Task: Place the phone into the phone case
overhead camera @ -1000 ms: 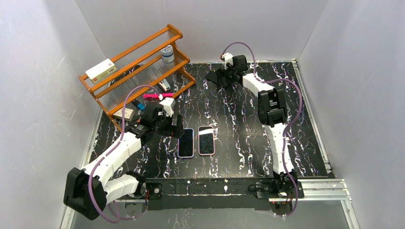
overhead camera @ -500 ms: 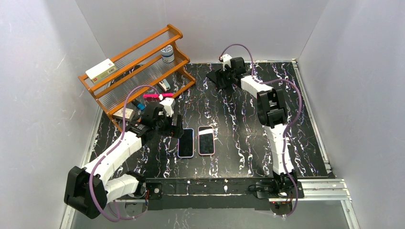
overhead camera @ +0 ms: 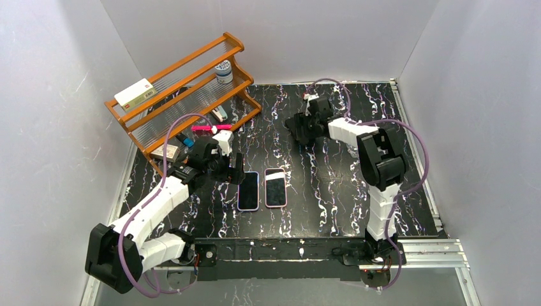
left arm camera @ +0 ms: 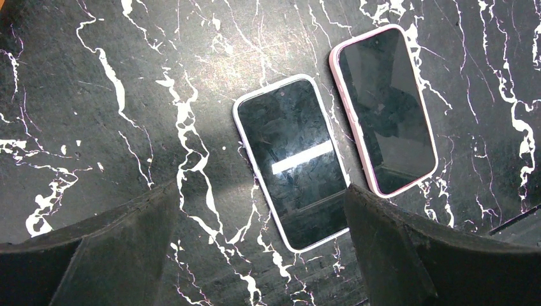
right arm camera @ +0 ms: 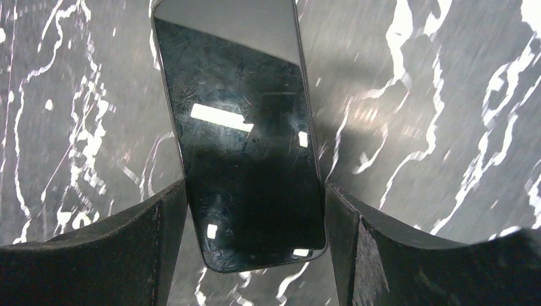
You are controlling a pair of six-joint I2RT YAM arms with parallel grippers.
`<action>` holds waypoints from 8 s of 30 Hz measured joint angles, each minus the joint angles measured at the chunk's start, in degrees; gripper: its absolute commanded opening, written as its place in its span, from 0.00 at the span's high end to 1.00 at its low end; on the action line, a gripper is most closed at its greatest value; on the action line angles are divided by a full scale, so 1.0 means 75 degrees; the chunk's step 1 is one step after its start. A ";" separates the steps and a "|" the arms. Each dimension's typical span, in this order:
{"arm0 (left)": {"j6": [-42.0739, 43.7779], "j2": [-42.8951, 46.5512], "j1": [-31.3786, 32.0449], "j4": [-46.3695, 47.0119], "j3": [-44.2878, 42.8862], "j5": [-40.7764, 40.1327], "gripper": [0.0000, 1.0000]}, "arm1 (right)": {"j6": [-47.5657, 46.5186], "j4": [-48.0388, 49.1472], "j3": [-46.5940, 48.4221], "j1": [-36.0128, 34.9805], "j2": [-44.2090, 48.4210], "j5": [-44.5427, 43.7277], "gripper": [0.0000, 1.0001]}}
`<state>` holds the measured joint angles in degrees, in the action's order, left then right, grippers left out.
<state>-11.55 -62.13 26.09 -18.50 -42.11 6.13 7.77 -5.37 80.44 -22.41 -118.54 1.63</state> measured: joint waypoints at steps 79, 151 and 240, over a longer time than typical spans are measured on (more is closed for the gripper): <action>-0.0003 0.0358 0.0003 -0.0055 0.0000 0.0032 0.02 | 0.0047 -0.2052 0.0286 0.4188 0.0525 -0.1784 0.49; -0.0003 0.0842 0.0154 -0.0050 0.0000 0.0125 0.02 | 0.9151 -0.6382 -0.4054 0.0443 0.4535 -0.0924 0.99; -0.0256 0.0828 0.0189 -0.0332 0.0000 -0.1096 0.02 | 0.0102 -0.1839 0.0289 -0.0726 0.0157 -0.1201 0.23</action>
<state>-13.47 -55.92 27.51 -20.99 -42.11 -2.09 8.54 -19.16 82.61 -27.86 -117.36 -7.38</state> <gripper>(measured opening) 0.981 0.835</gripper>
